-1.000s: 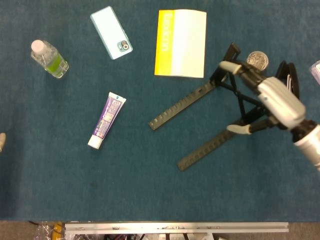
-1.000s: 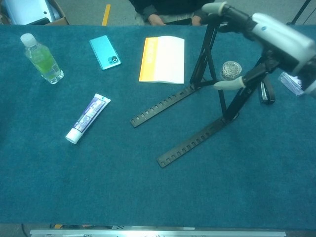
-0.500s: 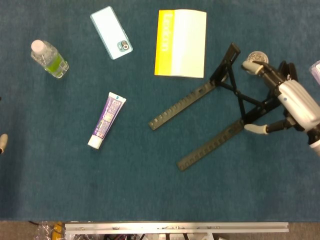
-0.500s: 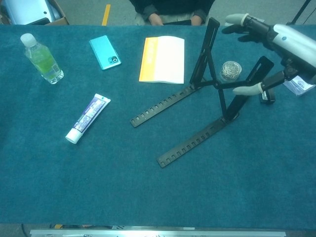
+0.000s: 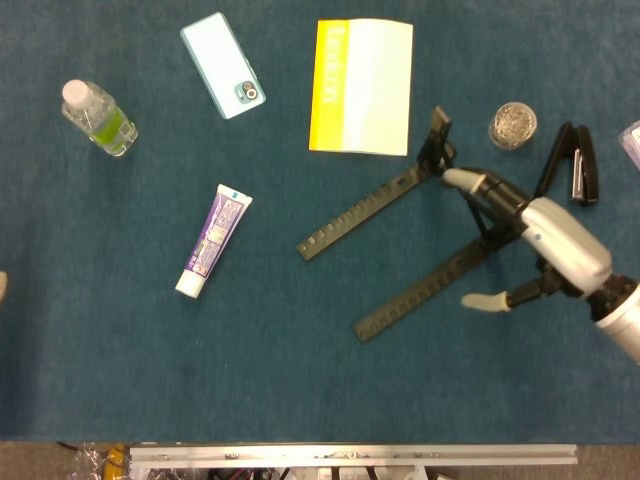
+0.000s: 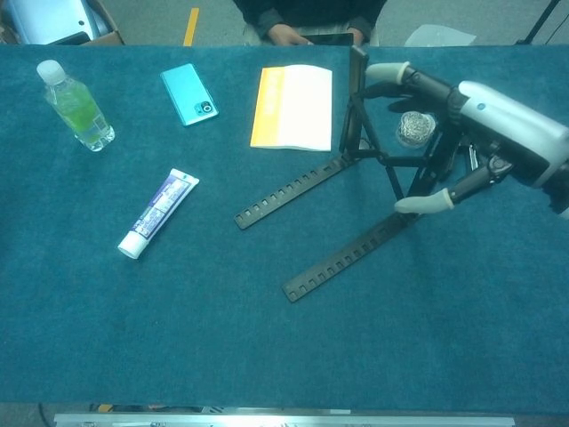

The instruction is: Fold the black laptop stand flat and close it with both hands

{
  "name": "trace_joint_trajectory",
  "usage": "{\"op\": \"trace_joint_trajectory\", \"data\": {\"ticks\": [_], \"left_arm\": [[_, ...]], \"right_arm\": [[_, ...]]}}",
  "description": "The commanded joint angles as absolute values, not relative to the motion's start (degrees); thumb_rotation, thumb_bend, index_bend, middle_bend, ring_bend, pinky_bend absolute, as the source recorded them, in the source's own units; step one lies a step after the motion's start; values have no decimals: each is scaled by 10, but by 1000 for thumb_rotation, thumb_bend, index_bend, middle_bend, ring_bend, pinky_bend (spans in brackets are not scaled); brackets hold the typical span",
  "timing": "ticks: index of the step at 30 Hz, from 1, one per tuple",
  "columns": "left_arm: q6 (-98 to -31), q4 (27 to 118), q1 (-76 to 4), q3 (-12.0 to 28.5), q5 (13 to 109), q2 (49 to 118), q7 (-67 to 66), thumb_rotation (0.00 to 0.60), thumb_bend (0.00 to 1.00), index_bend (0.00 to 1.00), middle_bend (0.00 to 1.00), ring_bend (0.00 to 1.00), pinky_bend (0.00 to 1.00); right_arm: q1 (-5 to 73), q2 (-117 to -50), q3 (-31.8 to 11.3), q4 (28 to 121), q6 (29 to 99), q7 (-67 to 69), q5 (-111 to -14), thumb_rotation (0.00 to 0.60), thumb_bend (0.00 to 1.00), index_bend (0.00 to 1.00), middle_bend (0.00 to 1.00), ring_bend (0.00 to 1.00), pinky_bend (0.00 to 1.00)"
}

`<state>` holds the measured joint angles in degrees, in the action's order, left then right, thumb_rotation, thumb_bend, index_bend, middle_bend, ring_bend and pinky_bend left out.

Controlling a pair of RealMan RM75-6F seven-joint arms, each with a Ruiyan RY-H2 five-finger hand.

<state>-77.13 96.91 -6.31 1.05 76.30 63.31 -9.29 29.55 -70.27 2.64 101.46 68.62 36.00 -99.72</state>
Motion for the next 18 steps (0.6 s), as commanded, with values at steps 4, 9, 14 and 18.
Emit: {"op": "trace_joint_trajectory", "data": {"ticks": [4,9,14,18], "left_arm": [[-771,965,-63,10,766,635,-89,600,324,114,155,159,181],[-775,963,-62,12,767,634,-84,600,325,114,154,157,181],[-783,962,-60,14,771,628,-78,600,325,115,149,136,175],[-786,961,-57,14,772,627,-74,600,325,114,149,133,163]], "right_arm": [[324,-717,32,1043,655,376,-1016,600,0,0,122,0,91],[347,-735,31,1056,631,385,-1023,600,0,0,122,0,91],[356,-748,27,1045,624,364,-1017,600,0,0,122,0,91],[360,-760,34,1016,596,292,-1006,600,0,0,122,0,91]]}}
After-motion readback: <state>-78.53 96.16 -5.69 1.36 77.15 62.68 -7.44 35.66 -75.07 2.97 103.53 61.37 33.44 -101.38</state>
